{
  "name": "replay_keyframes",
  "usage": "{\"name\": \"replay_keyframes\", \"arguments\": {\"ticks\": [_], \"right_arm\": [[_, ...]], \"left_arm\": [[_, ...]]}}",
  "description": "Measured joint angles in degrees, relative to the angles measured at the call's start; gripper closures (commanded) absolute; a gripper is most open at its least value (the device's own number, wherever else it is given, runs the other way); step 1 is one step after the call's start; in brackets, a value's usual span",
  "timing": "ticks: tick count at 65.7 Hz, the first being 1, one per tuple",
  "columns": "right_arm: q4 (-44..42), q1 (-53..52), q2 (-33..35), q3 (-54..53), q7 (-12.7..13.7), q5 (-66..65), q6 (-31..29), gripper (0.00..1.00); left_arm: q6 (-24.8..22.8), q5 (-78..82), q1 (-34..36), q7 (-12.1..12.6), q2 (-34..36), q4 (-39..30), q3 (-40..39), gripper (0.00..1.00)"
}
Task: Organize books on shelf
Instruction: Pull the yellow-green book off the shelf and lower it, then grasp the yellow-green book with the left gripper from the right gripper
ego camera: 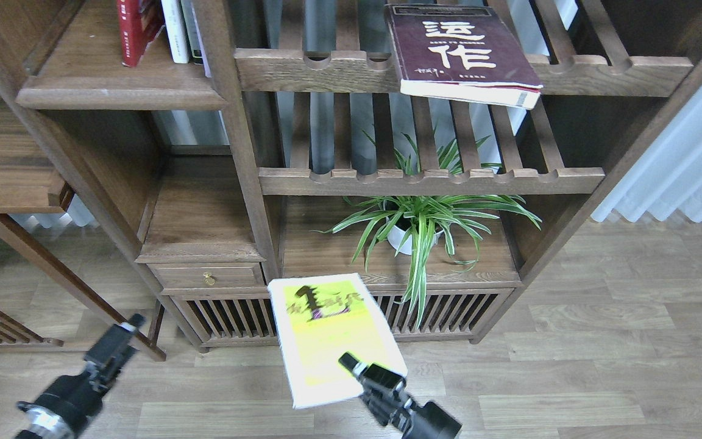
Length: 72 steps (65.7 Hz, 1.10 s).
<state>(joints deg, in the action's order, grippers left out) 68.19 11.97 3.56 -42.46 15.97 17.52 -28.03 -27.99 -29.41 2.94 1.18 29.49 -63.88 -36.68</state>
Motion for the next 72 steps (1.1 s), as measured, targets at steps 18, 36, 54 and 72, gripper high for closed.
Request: {"name": "replay_keyframes", "arguments": {"ticks": [18,36,54,72], "right_arm": [[-1.29,-2.36,-3.37,3.38,1.15,1.19,0.04,0.95],[-3.53,-2.53,-3.59,4.32,1.86,1.24,0.04,0.94],[-4.37,-4.39,-3.57,3.79,1.92,3.66,0.04,0.94],[-6.11,-5.34,-3.56,3.35,2.80,5.63,0.04,0.94]], "left_arm": [[0.00,-1.61,4.41,-2.97,1.59,-3.57,11.41,0.00],[0.00,-1.52,5.00,-3.29,-0.57,-6.29,10.46,0.00],[0.00,-1.18,4.39,-3.32,2.32,-6.55,9.52,0.00],[-0.03,-0.75,3.60,-3.31,6.21,-9.10,8.45,0.00]]}}
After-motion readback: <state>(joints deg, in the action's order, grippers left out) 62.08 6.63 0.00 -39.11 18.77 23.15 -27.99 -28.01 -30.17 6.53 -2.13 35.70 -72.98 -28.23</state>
